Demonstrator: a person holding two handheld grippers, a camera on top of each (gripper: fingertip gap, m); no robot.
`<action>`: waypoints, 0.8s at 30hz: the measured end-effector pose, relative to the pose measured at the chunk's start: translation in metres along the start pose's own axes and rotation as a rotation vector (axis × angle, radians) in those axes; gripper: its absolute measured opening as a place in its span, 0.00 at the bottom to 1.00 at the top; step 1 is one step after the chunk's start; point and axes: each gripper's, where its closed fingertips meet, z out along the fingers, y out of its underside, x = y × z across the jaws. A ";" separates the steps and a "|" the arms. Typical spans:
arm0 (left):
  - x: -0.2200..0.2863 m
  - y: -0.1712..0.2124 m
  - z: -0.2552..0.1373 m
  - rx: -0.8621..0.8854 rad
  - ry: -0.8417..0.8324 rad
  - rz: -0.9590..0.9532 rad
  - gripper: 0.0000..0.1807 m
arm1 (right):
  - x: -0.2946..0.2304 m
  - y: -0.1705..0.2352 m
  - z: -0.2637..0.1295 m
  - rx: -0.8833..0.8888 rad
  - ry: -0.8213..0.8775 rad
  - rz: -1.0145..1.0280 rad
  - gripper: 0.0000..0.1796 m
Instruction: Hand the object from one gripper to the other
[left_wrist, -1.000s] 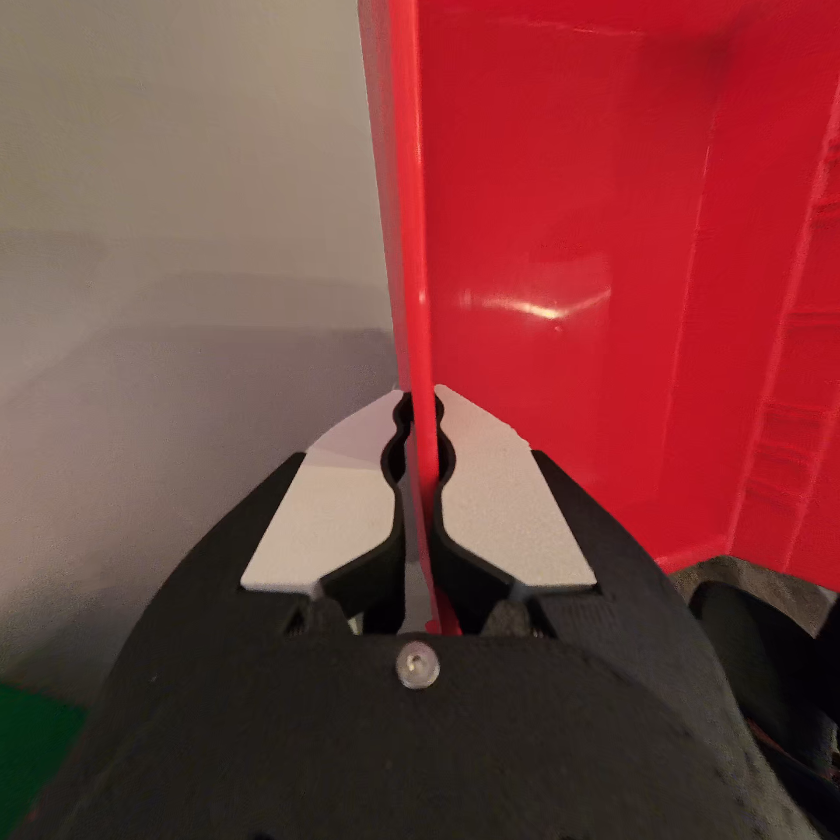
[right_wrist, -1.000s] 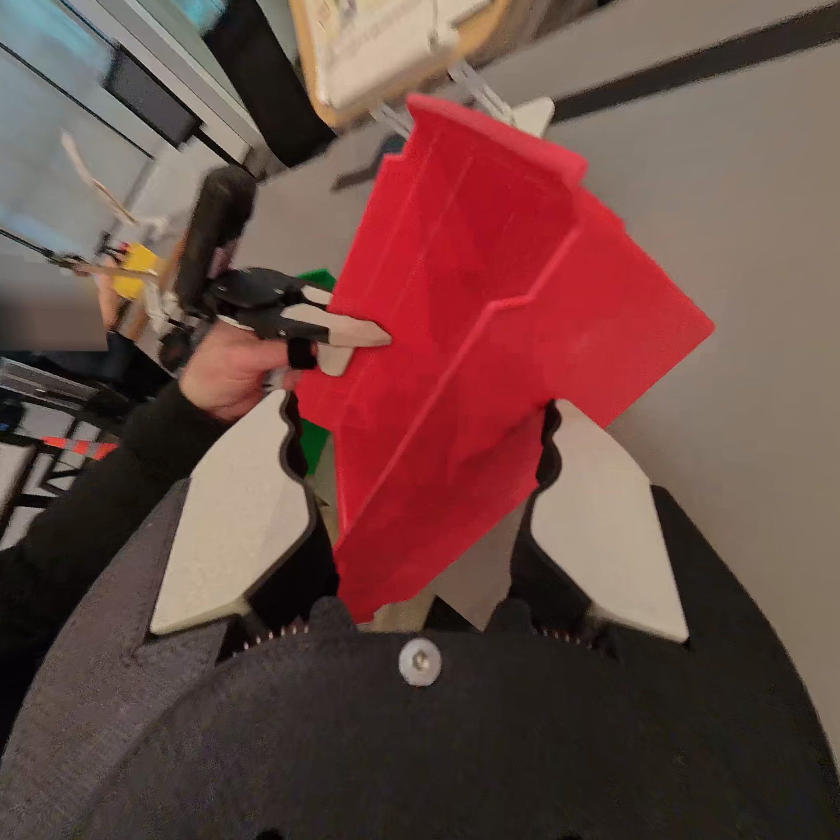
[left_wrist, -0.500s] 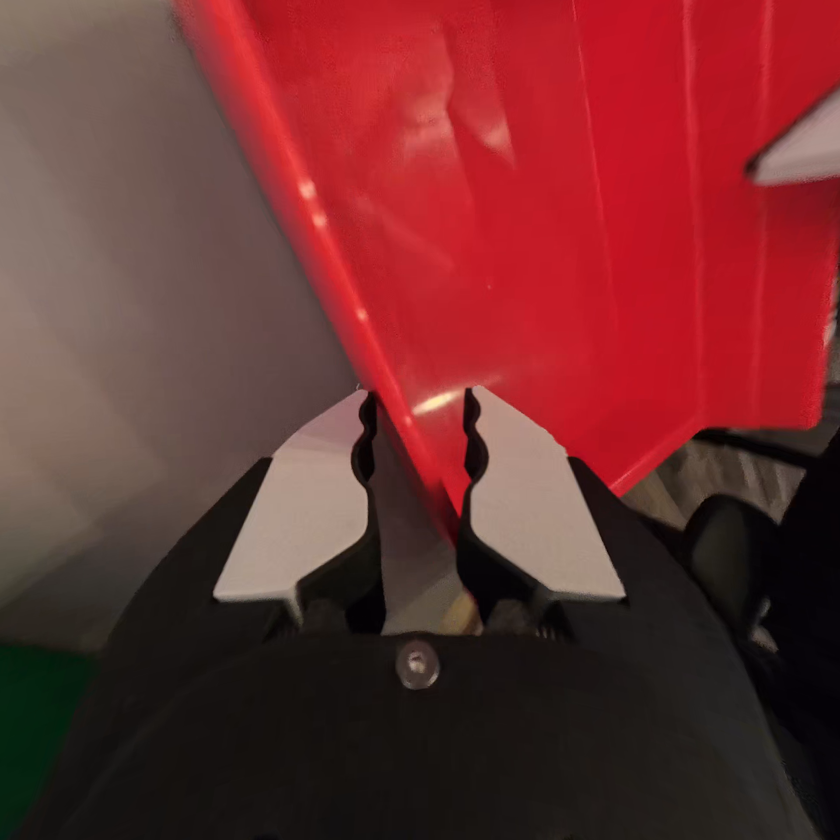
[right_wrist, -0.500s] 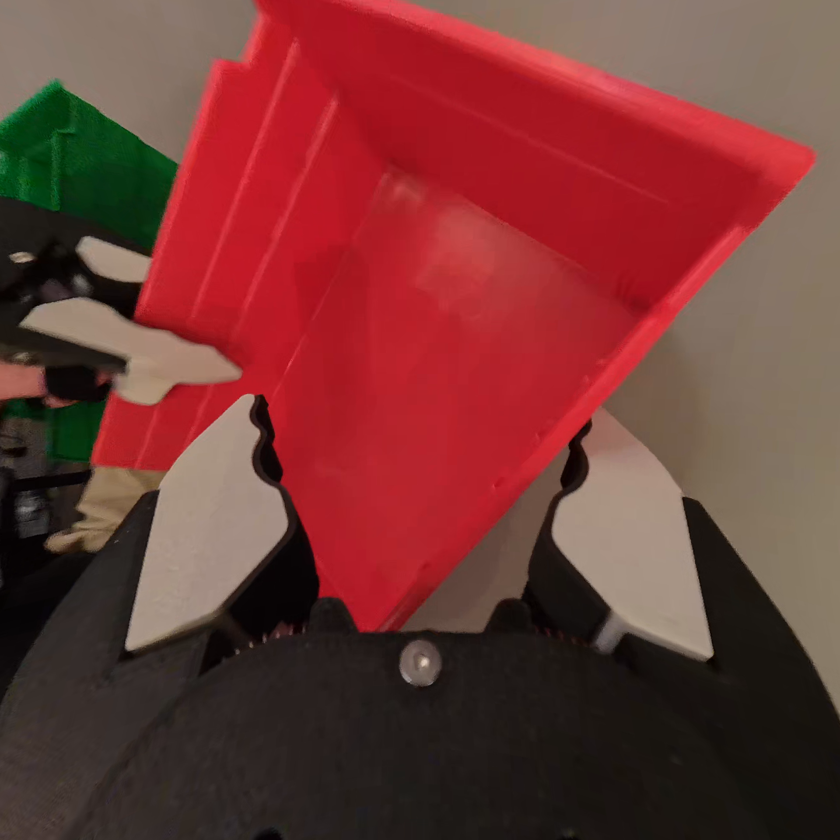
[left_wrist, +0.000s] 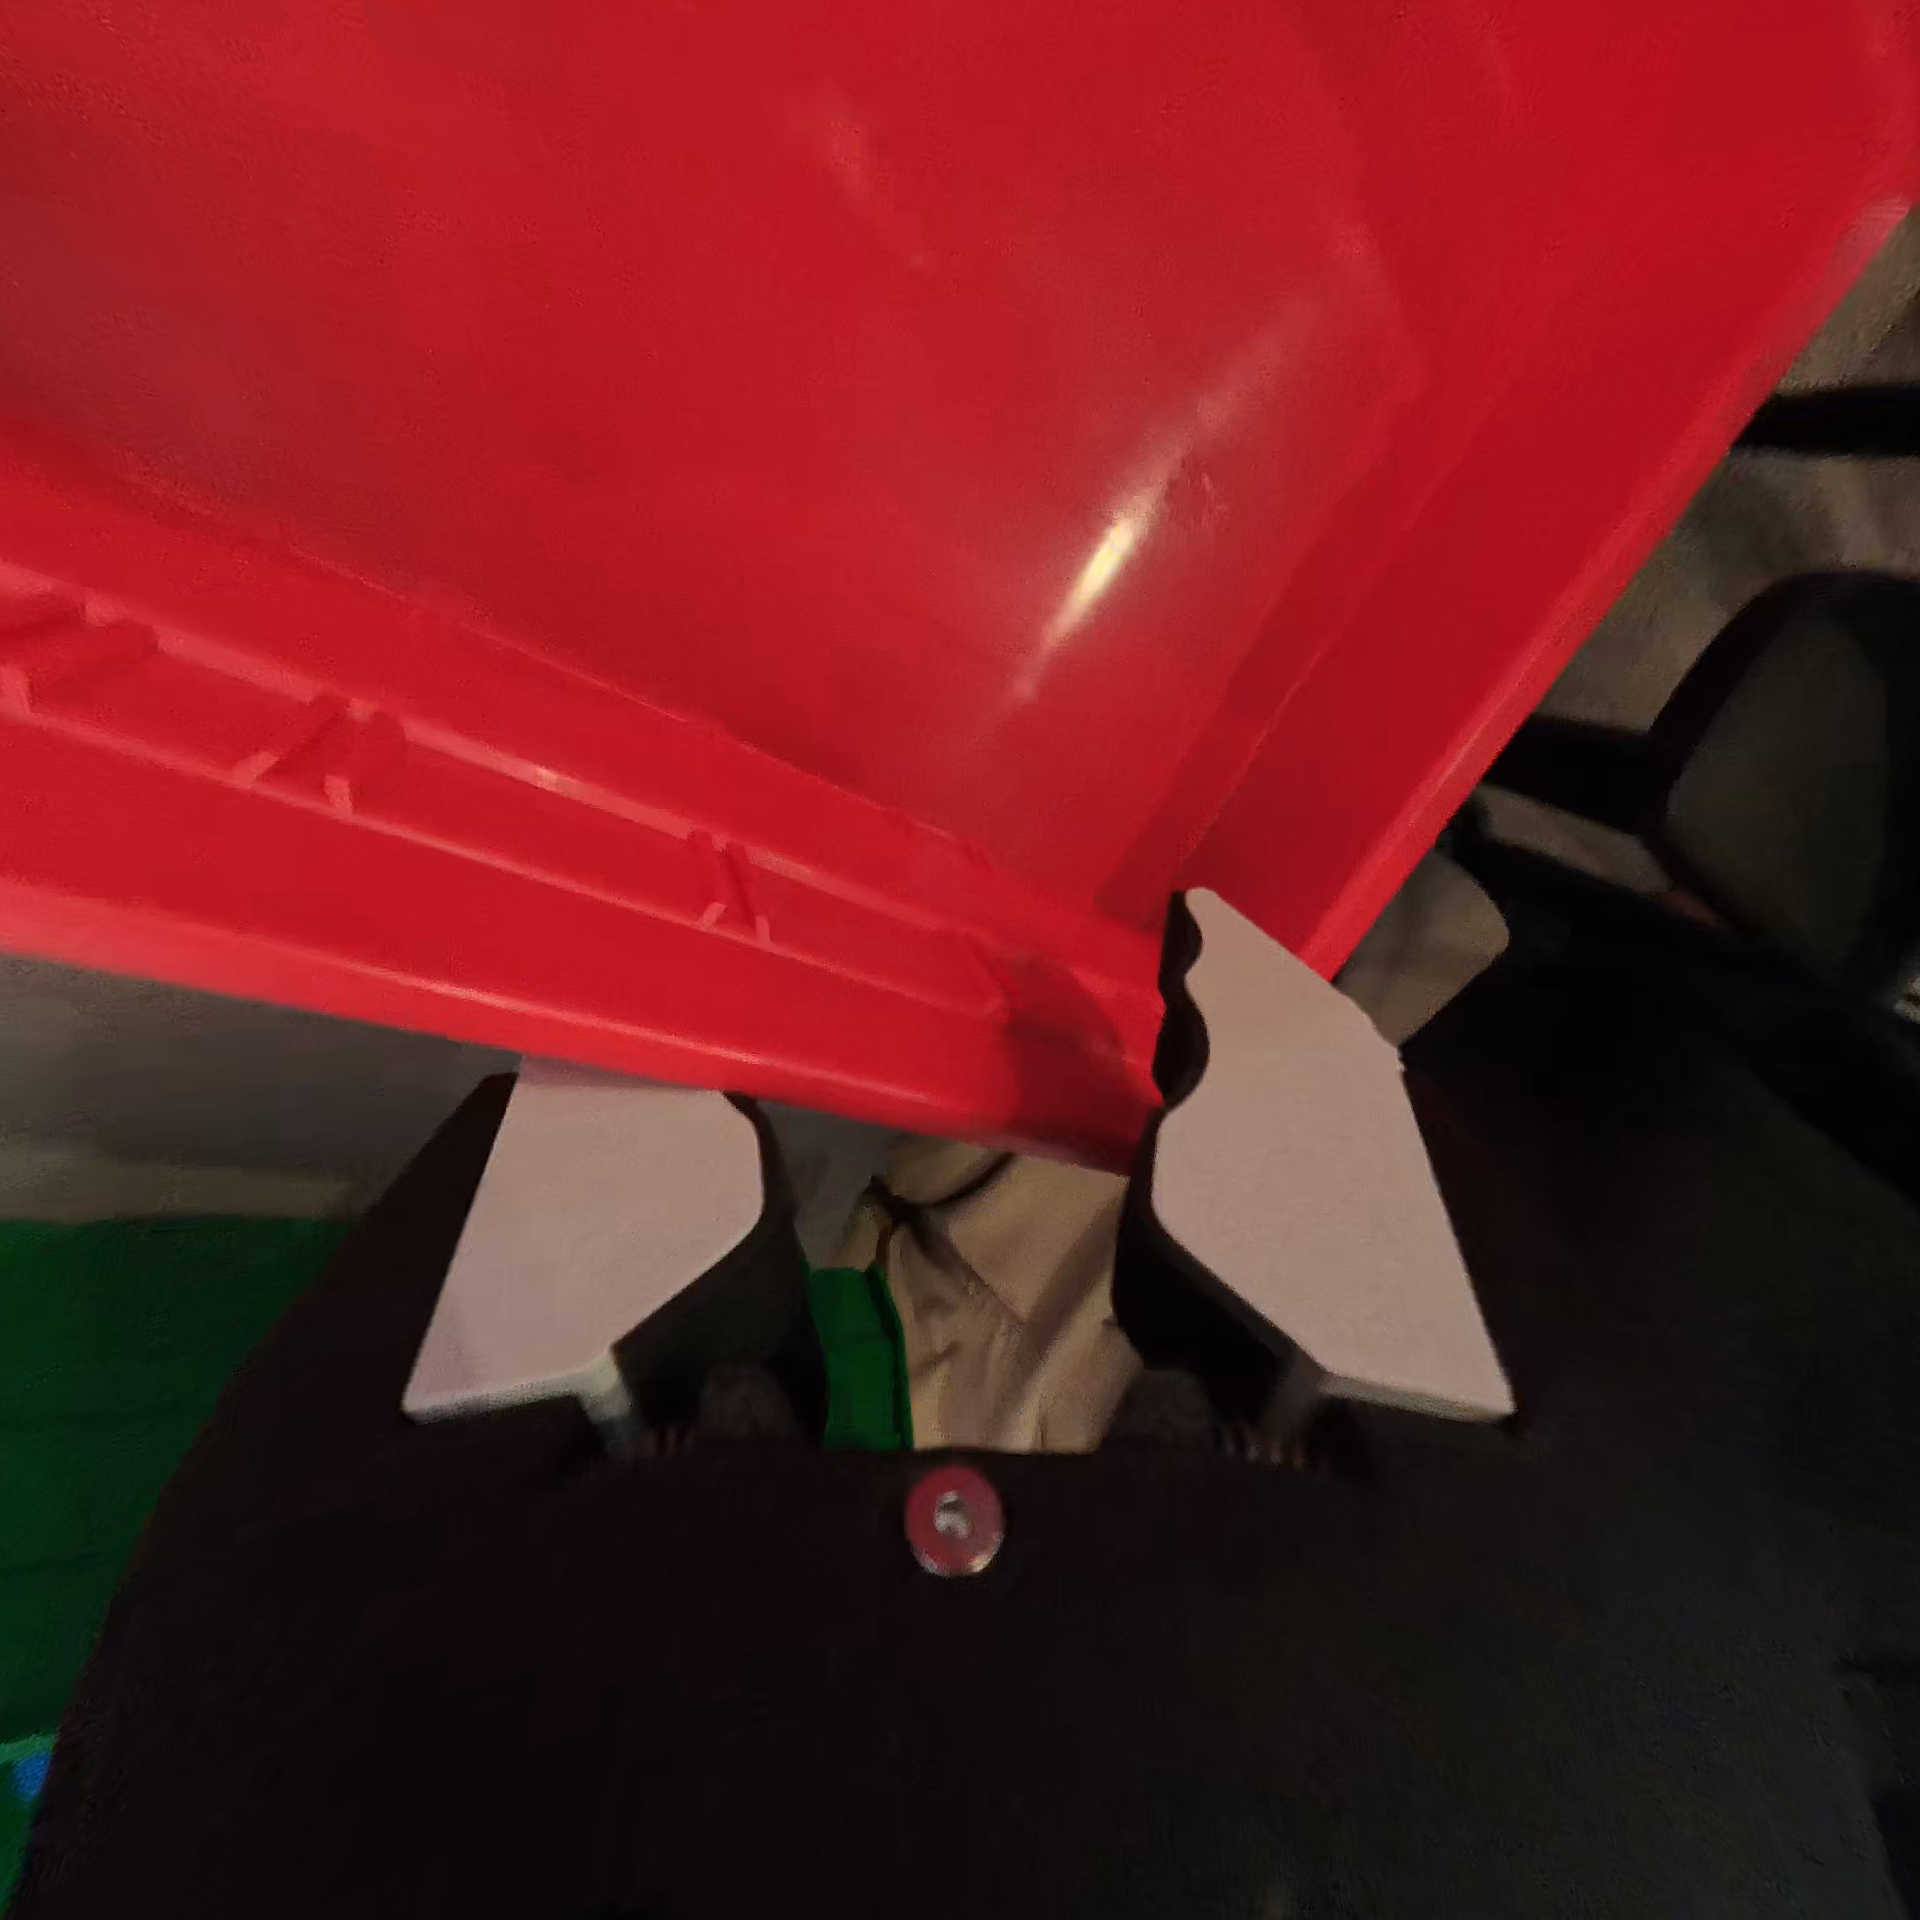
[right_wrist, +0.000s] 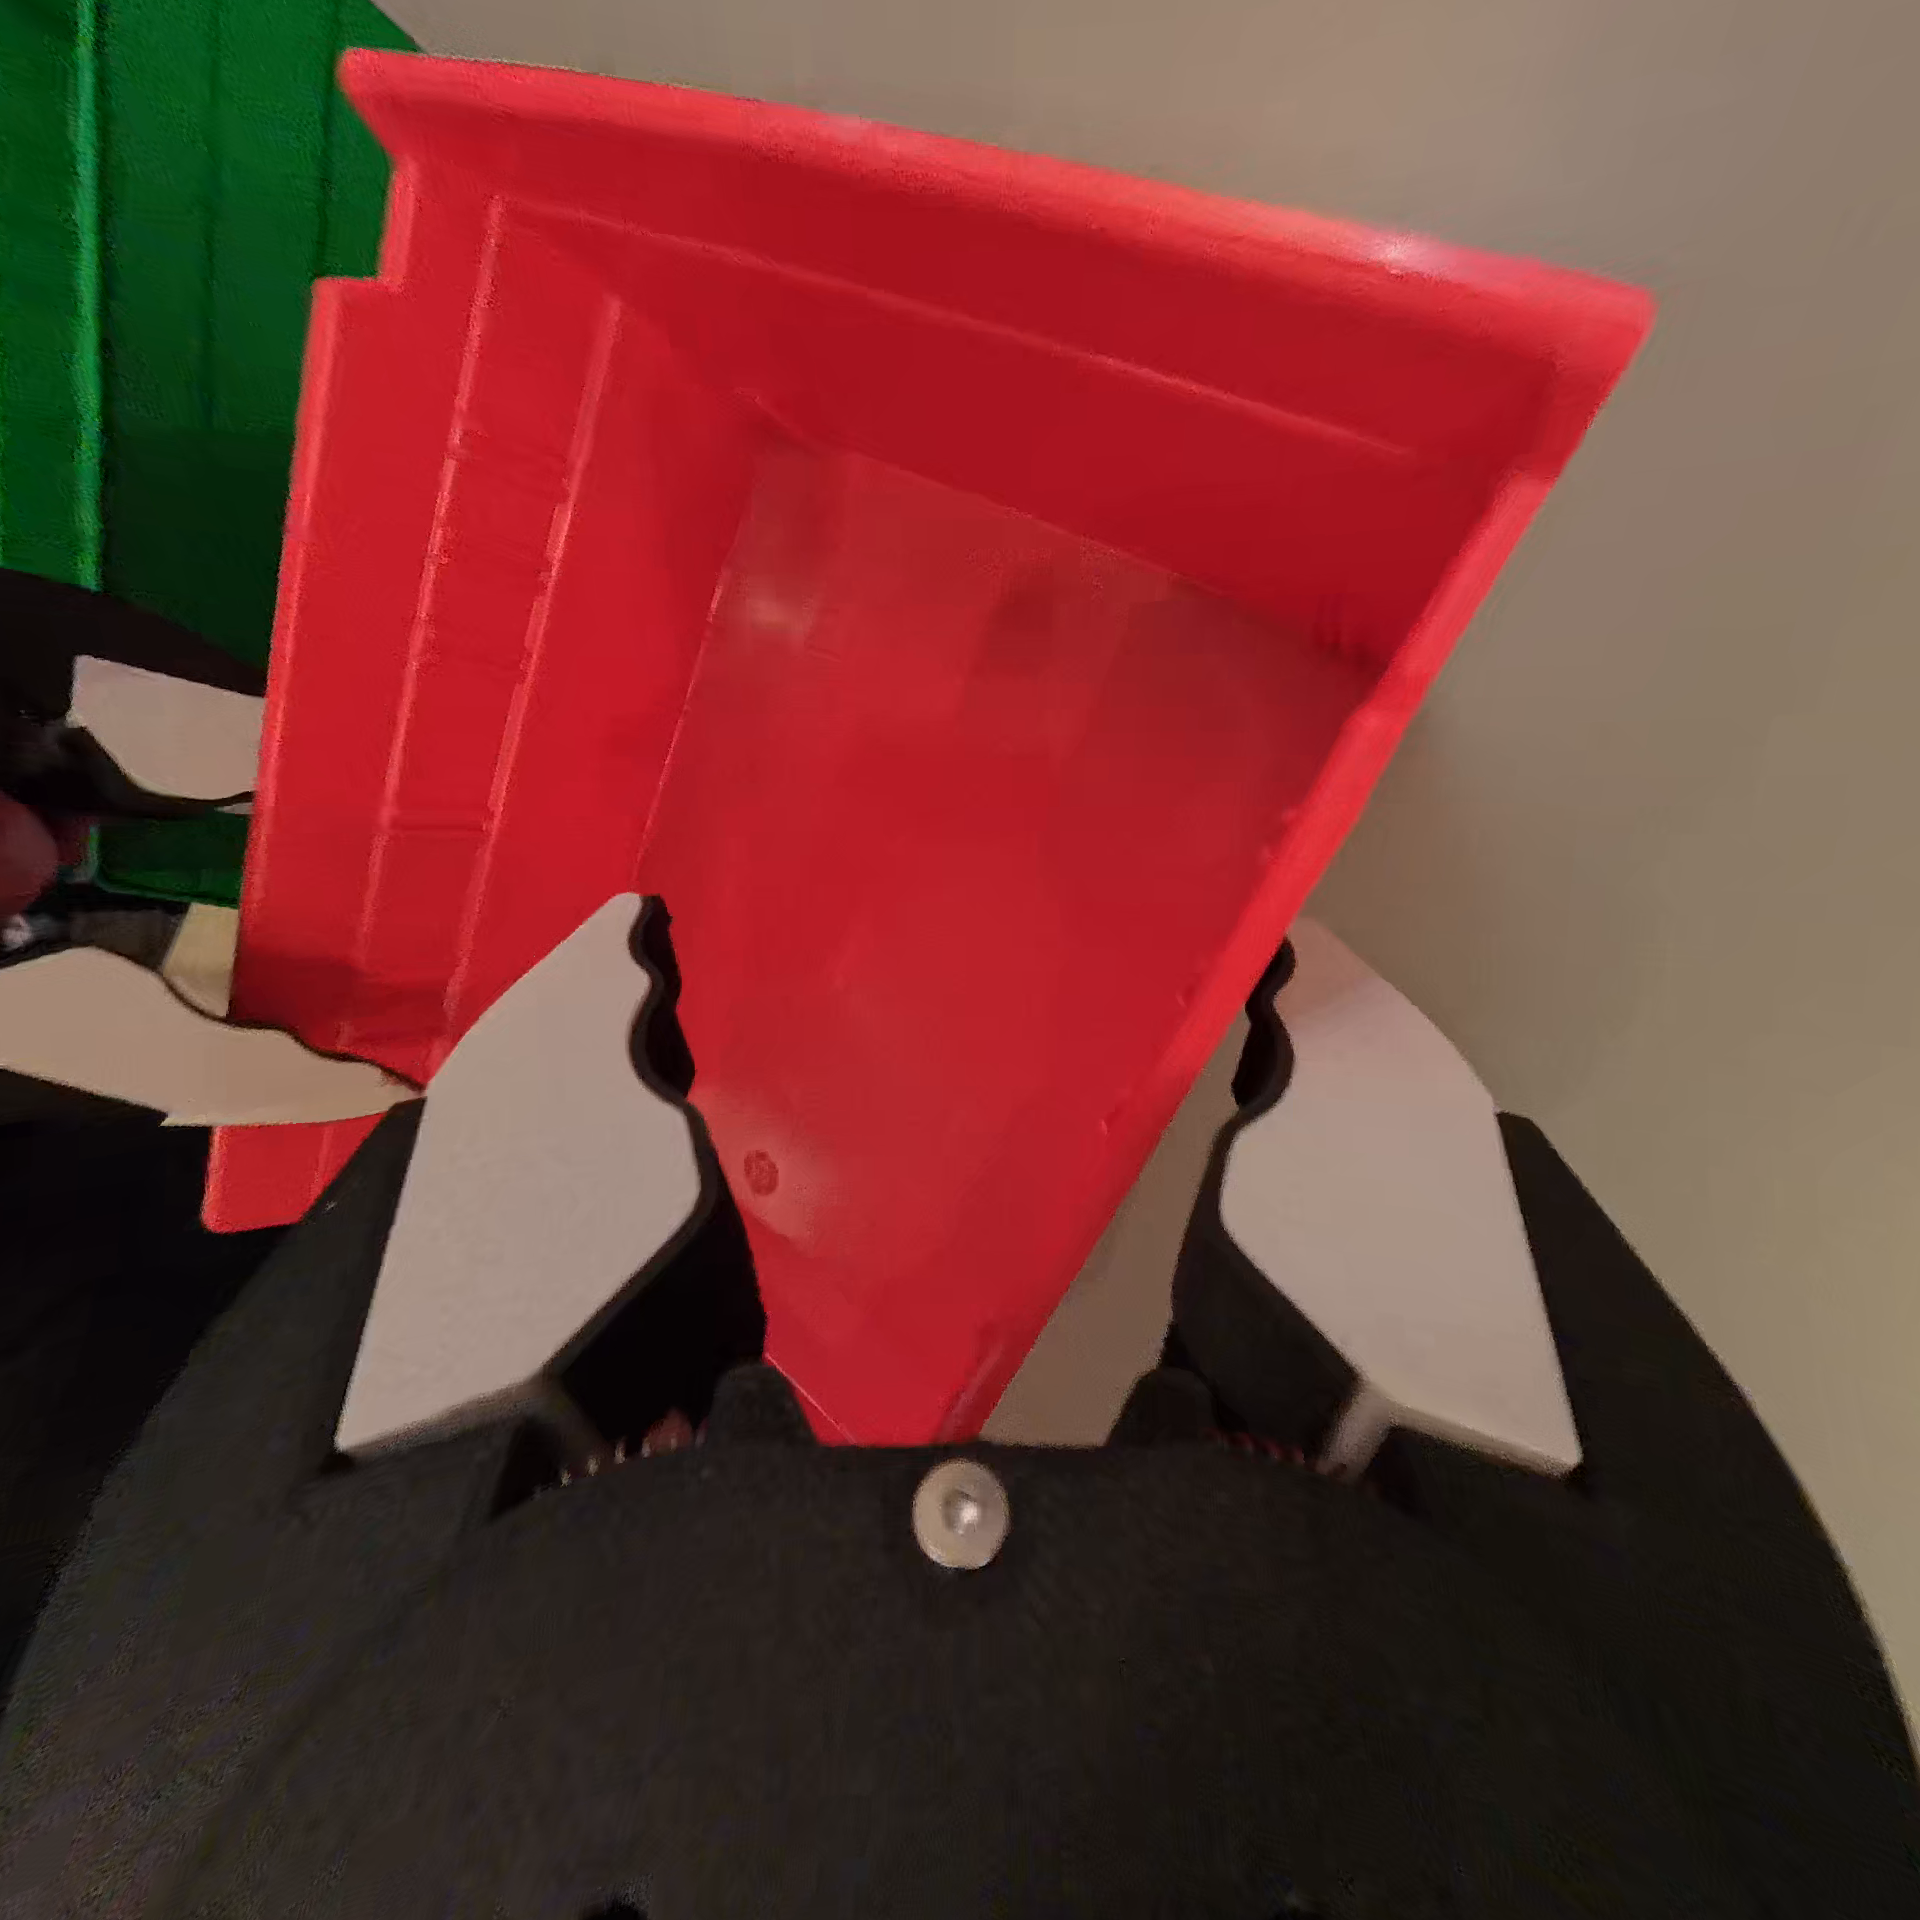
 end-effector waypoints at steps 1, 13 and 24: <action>0.002 0.004 0.001 -0.010 -0.001 0.007 0.41 | 0.000 0.003 0.002 -0.023 0.010 -0.001 0.56; -0.011 0.024 -0.036 0.096 -0.166 0.049 0.57 | -0.018 0.009 0.007 -0.065 -0.088 0.051 0.49; -0.162 0.172 -0.163 0.331 -0.663 -0.326 0.51 | -0.013 0.017 0.006 -0.136 -0.001 0.046 0.41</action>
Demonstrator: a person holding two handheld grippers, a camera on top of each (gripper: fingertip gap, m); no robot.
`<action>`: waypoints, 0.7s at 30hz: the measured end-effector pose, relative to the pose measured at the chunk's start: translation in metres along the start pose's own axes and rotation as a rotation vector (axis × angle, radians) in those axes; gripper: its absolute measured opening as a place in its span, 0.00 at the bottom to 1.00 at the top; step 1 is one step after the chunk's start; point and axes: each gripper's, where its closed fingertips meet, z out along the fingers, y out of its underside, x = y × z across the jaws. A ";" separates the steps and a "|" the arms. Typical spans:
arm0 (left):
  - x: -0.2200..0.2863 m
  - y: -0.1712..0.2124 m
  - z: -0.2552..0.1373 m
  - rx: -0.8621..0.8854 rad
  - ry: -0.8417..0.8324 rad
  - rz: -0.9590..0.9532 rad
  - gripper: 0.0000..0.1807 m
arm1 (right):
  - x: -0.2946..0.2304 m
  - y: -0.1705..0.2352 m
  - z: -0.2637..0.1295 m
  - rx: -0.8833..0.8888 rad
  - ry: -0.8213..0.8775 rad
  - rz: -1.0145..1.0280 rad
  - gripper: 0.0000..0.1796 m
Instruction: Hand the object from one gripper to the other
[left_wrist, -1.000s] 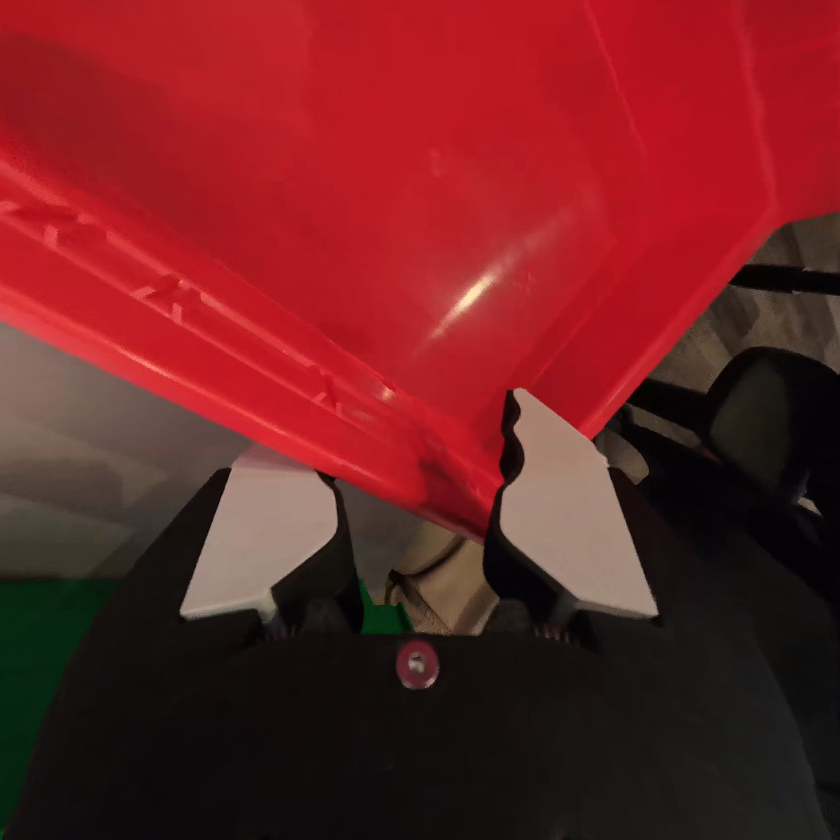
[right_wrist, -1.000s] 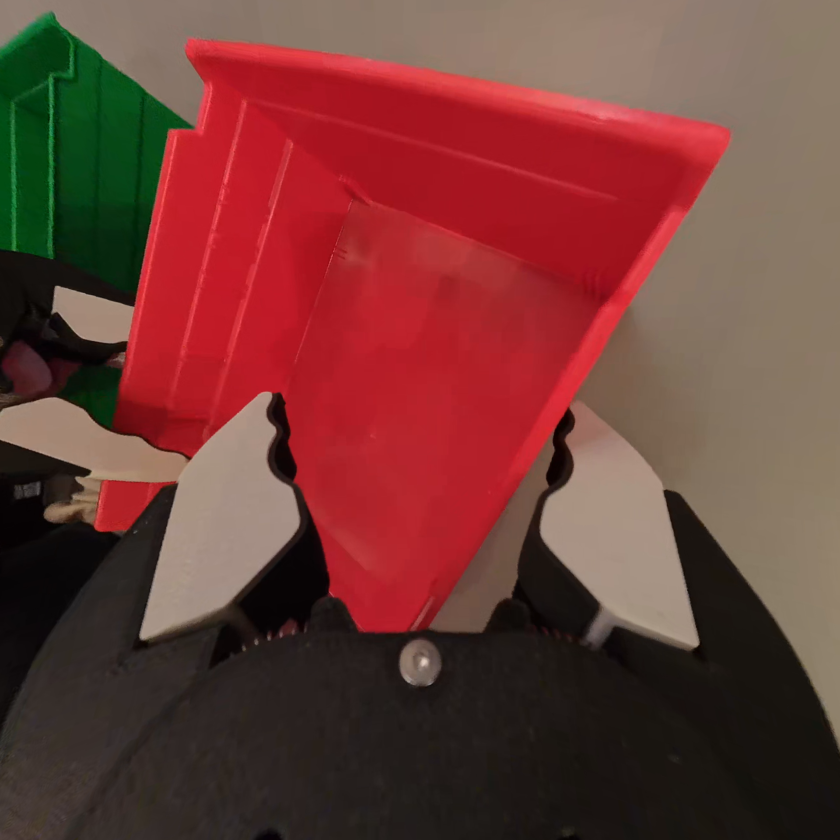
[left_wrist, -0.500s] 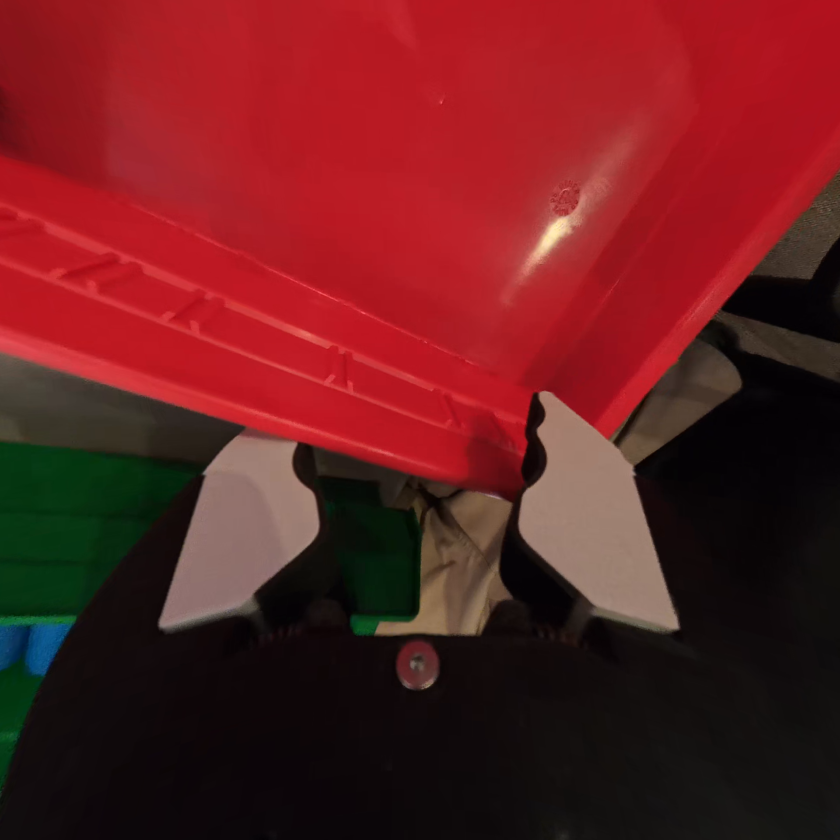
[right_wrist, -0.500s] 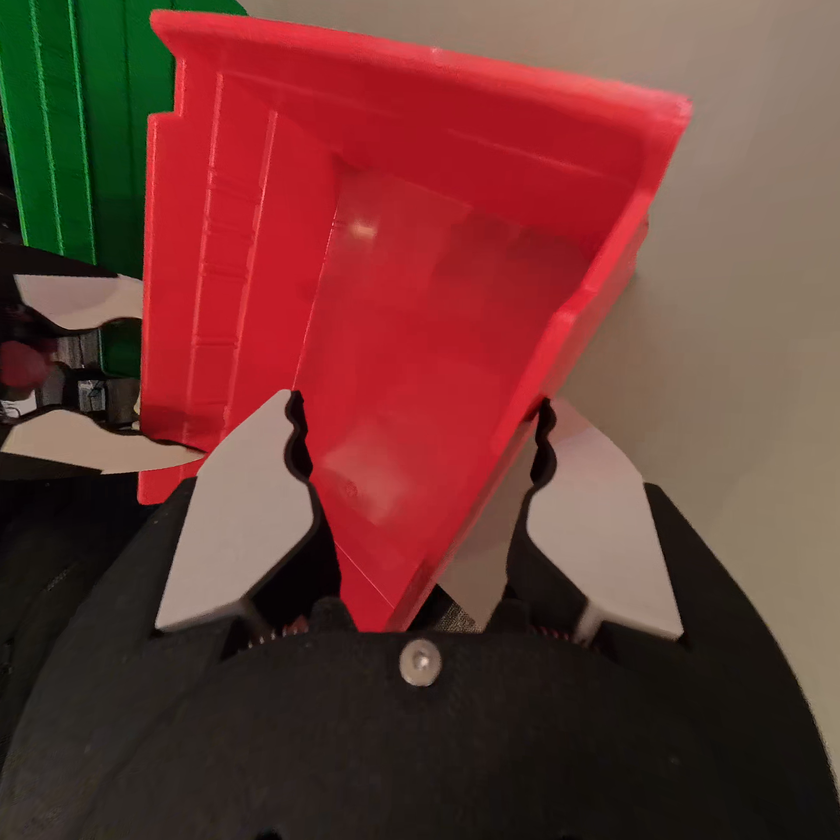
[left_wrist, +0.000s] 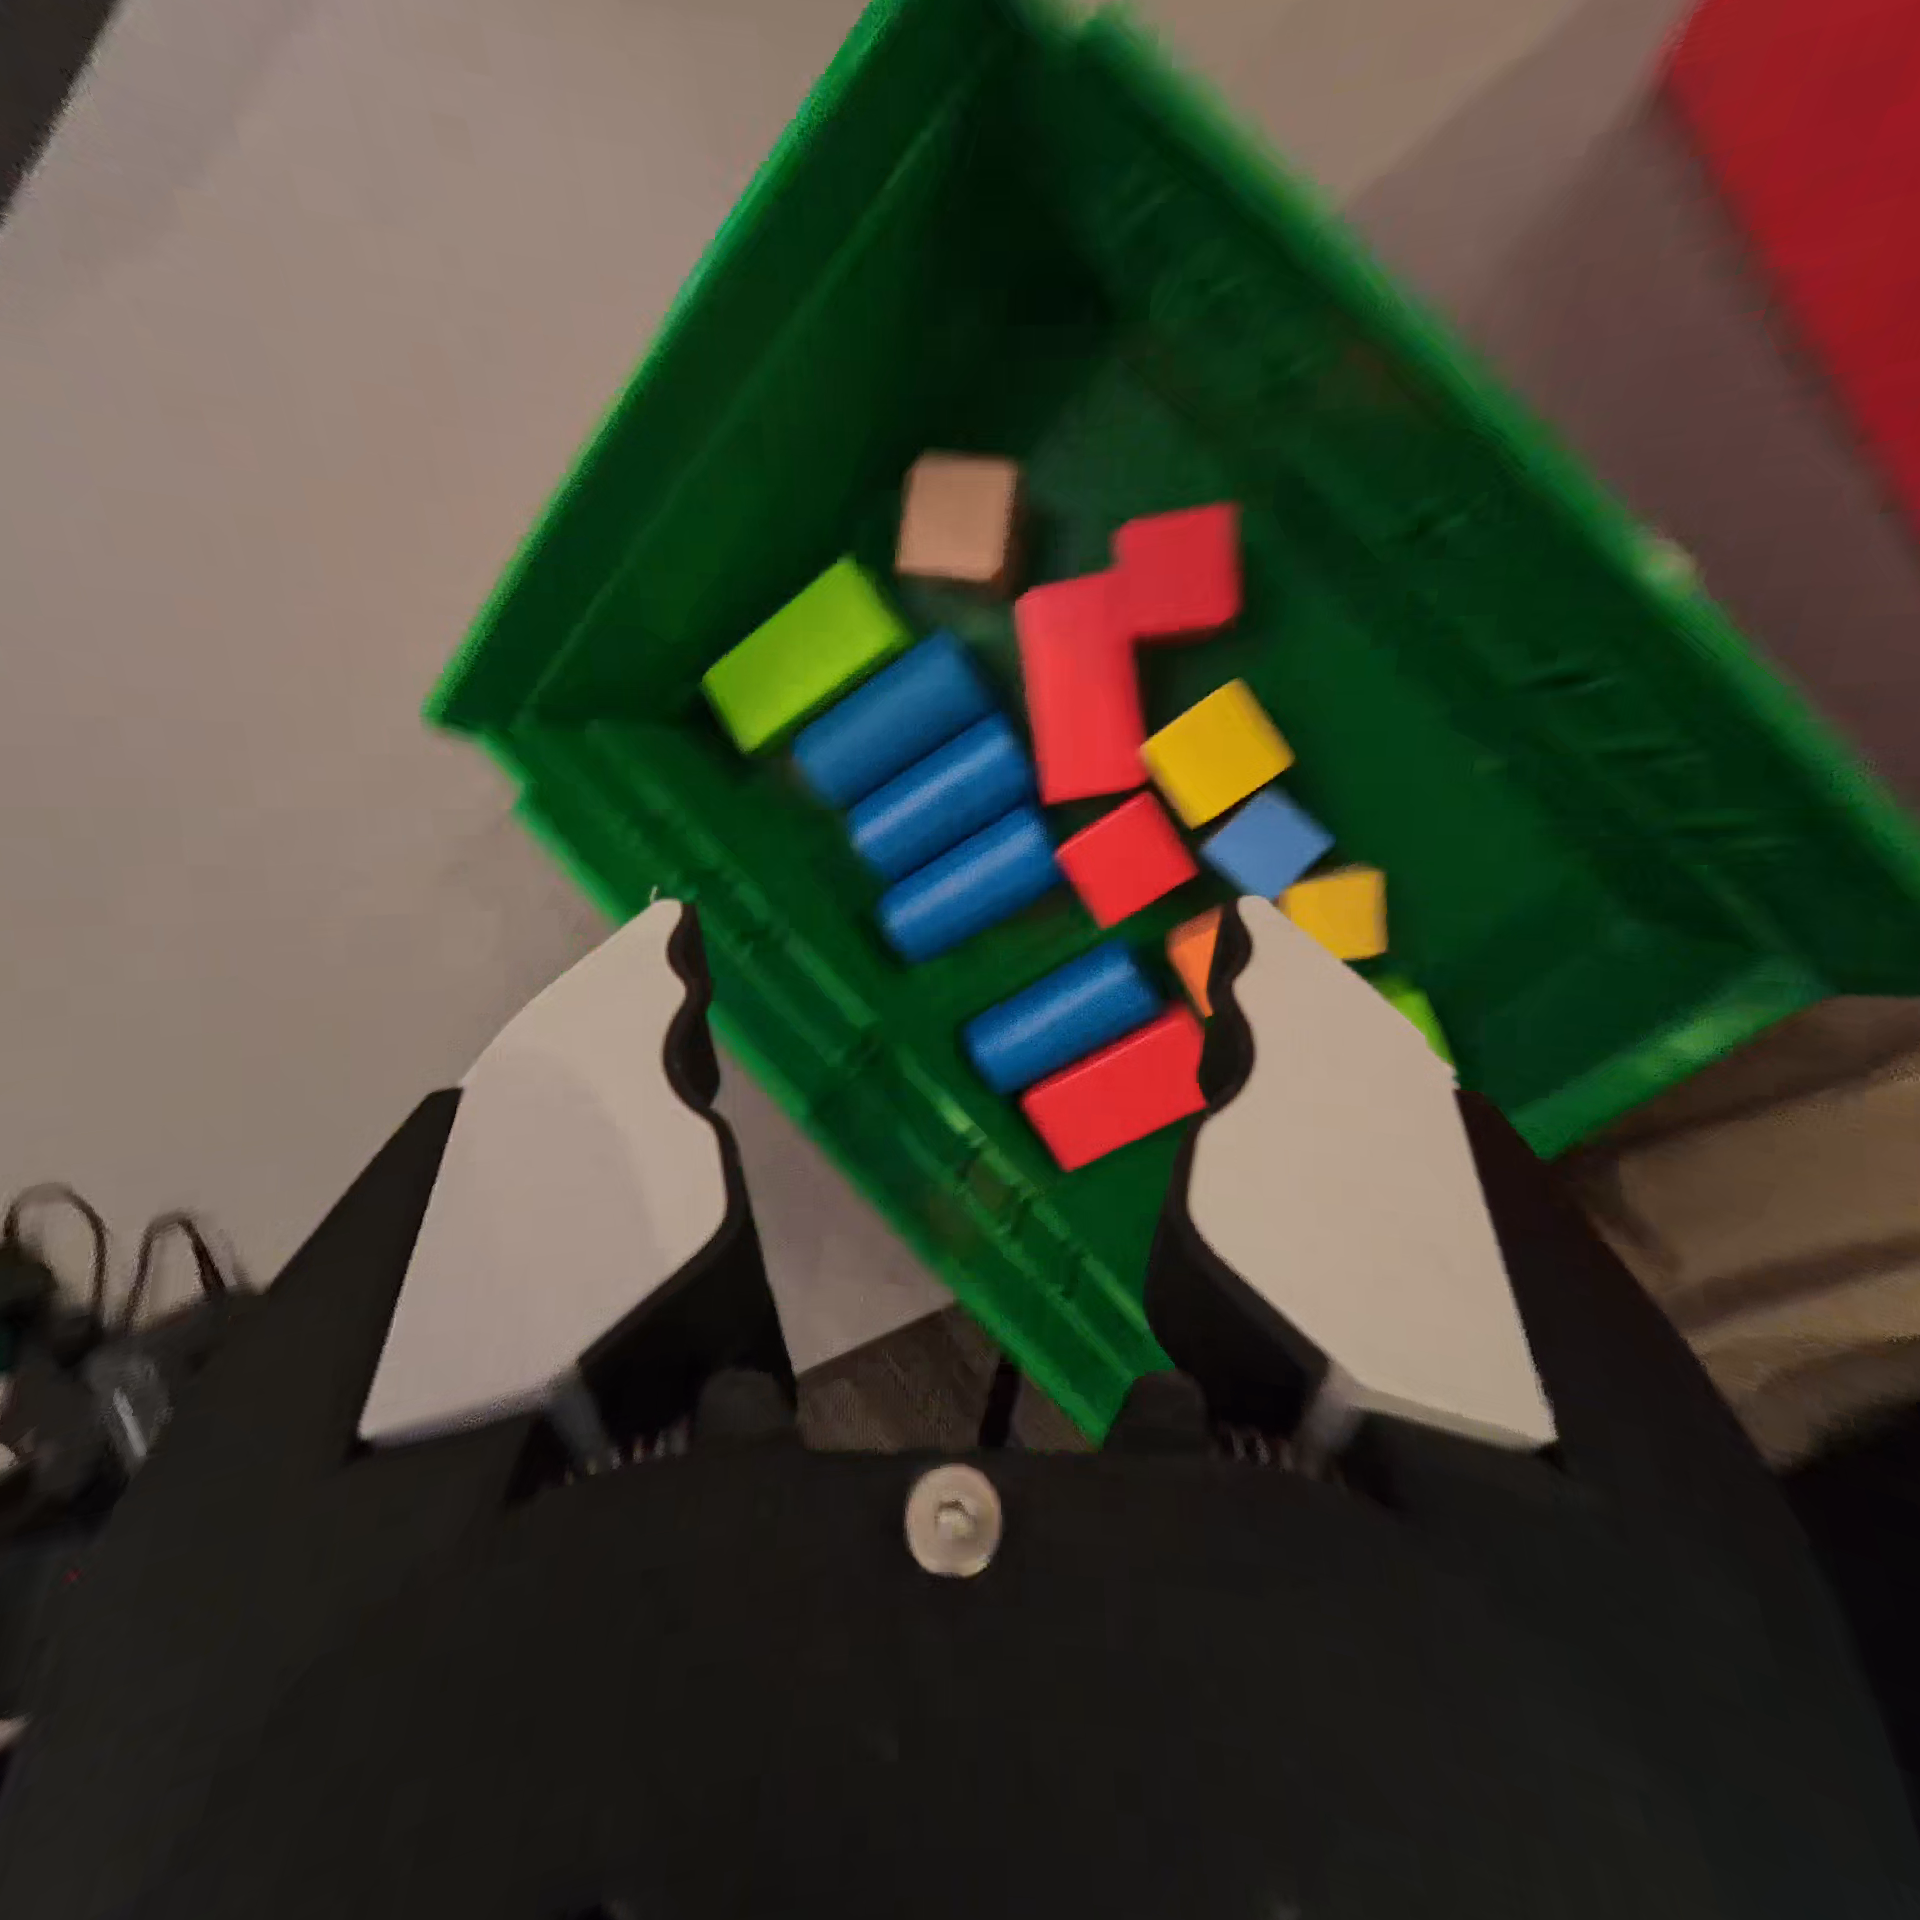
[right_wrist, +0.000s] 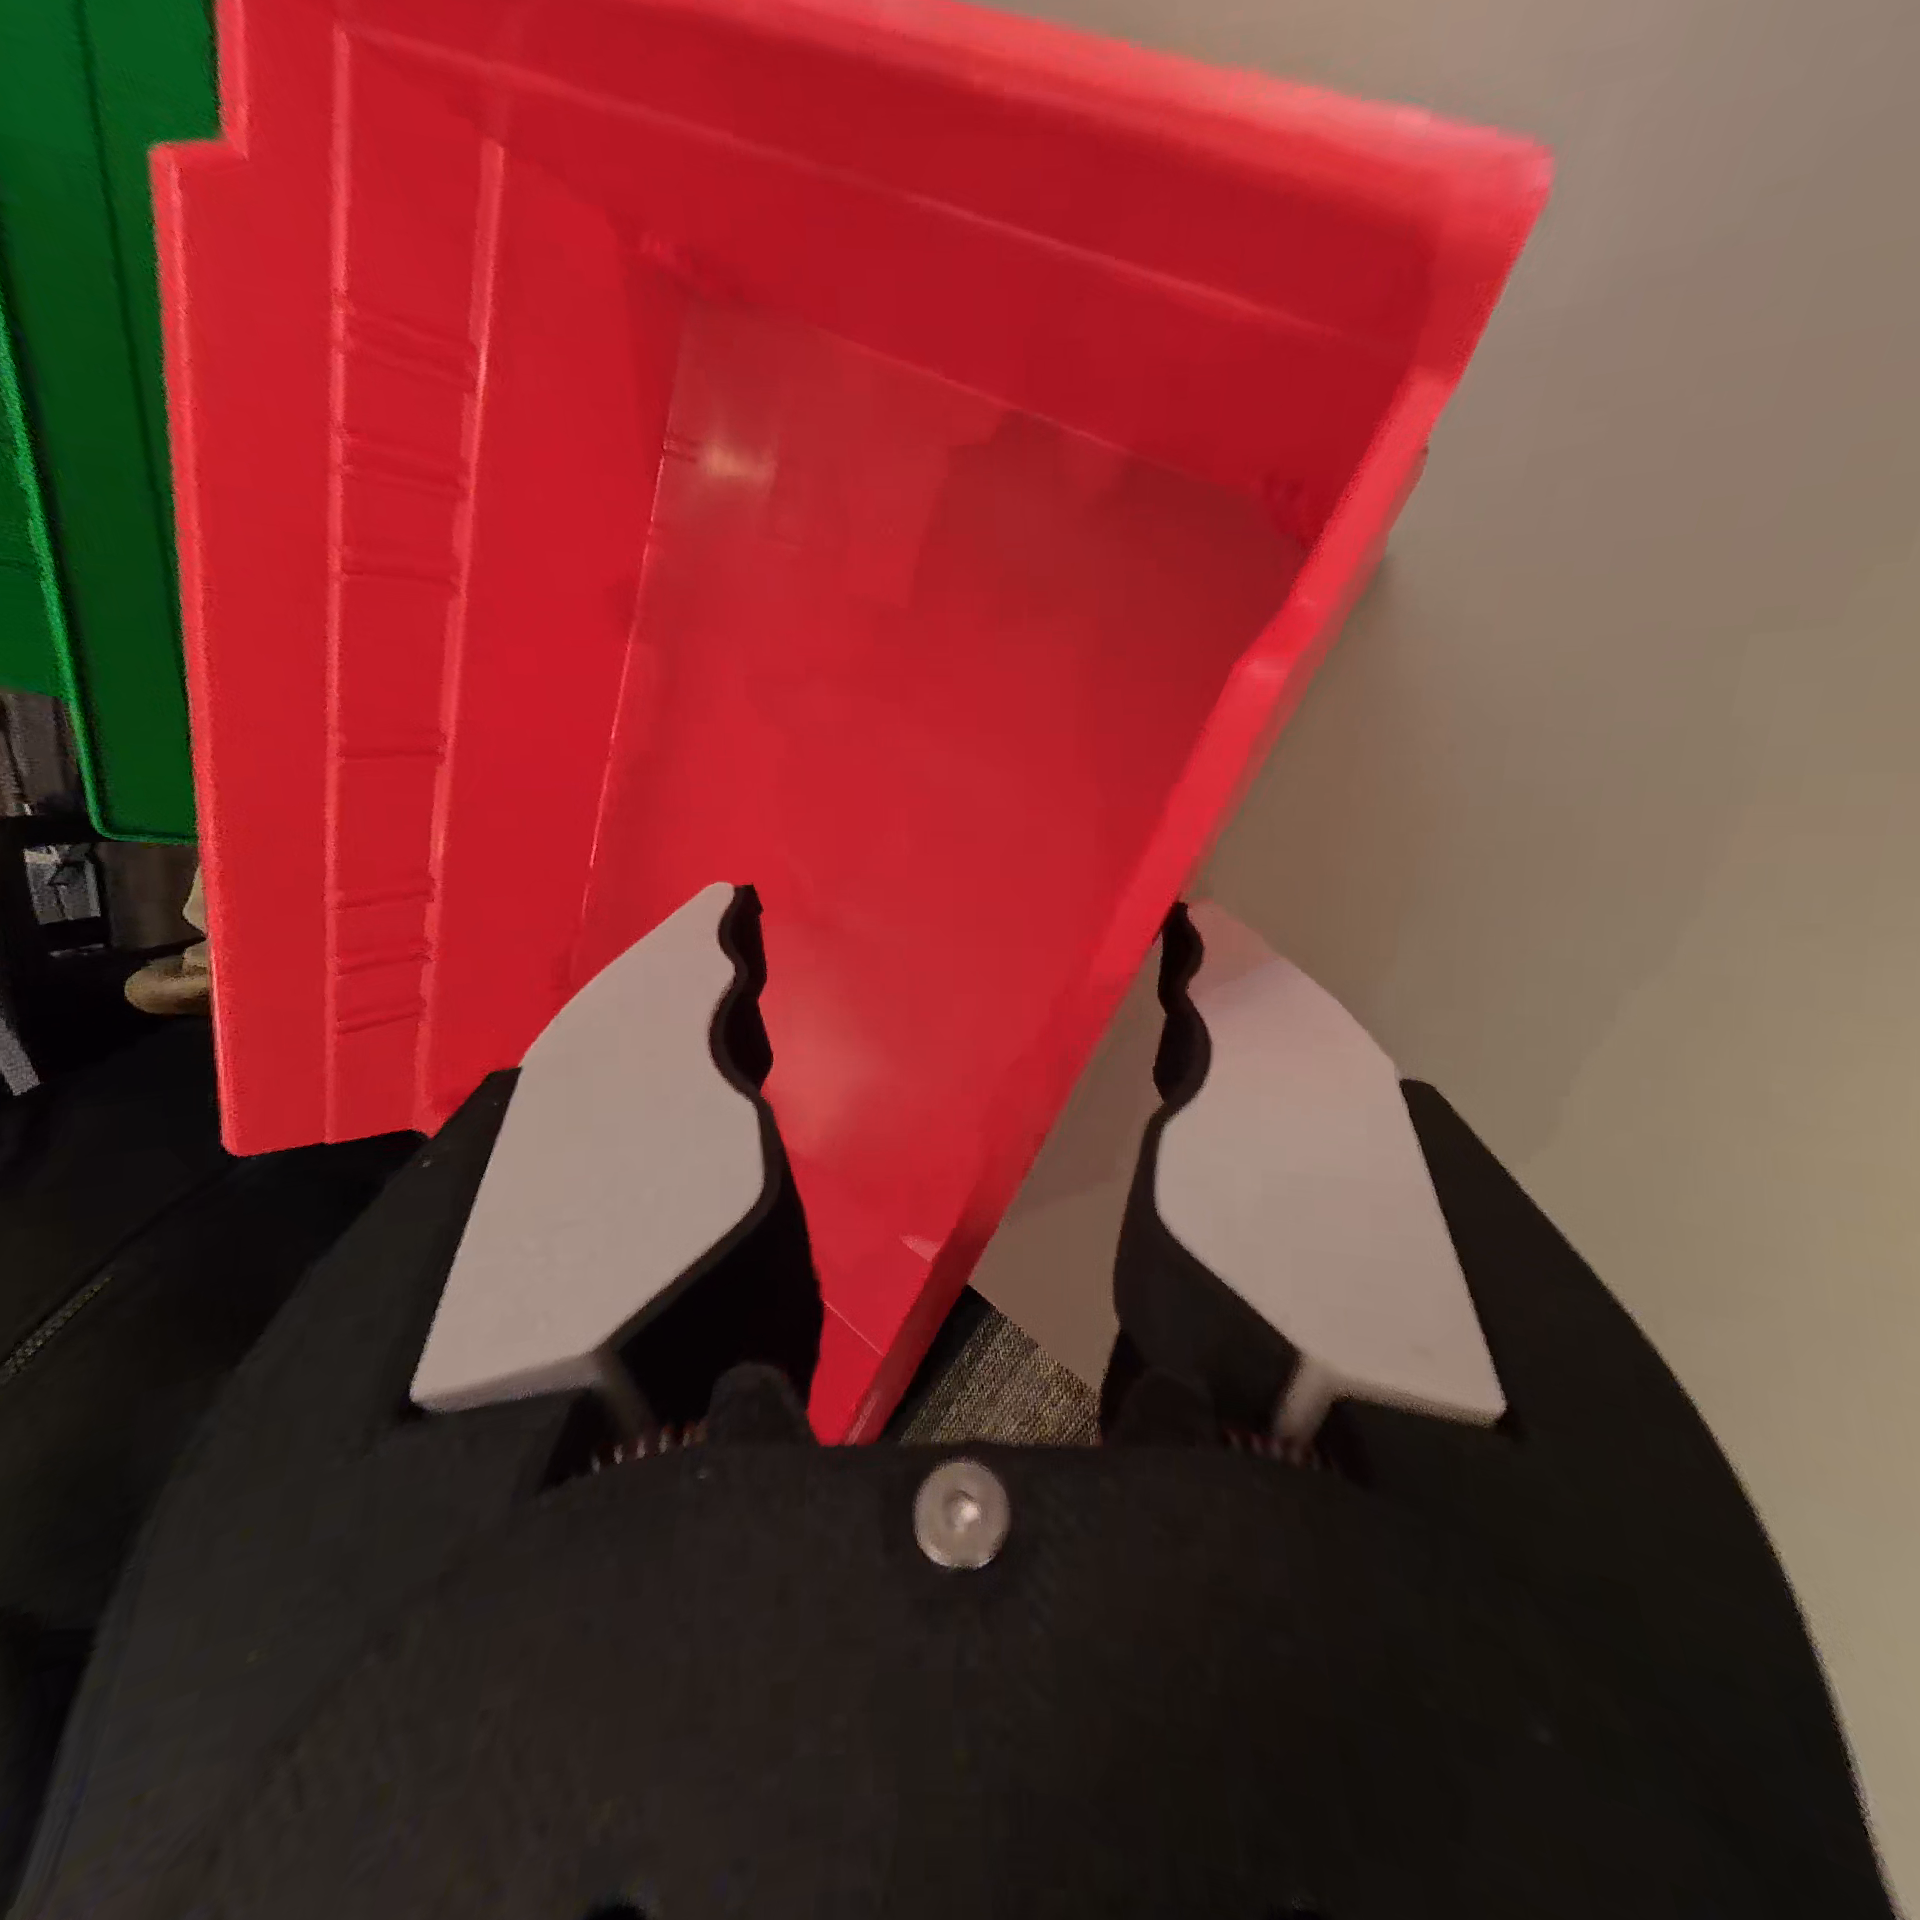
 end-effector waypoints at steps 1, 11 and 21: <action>-0.013 0.016 0.005 -0.021 0.006 -0.045 0.51 | 0.001 0.000 0.001 -0.004 0.008 0.009 0.40; -0.016 0.096 0.064 -0.069 0.136 -0.147 0.41 | -0.001 -0.006 0.013 0.018 0.027 0.078 0.32; -0.028 0.115 0.075 -0.120 0.183 -0.178 0.15 | -0.002 -0.016 0.023 0.075 -0.028 0.125 0.21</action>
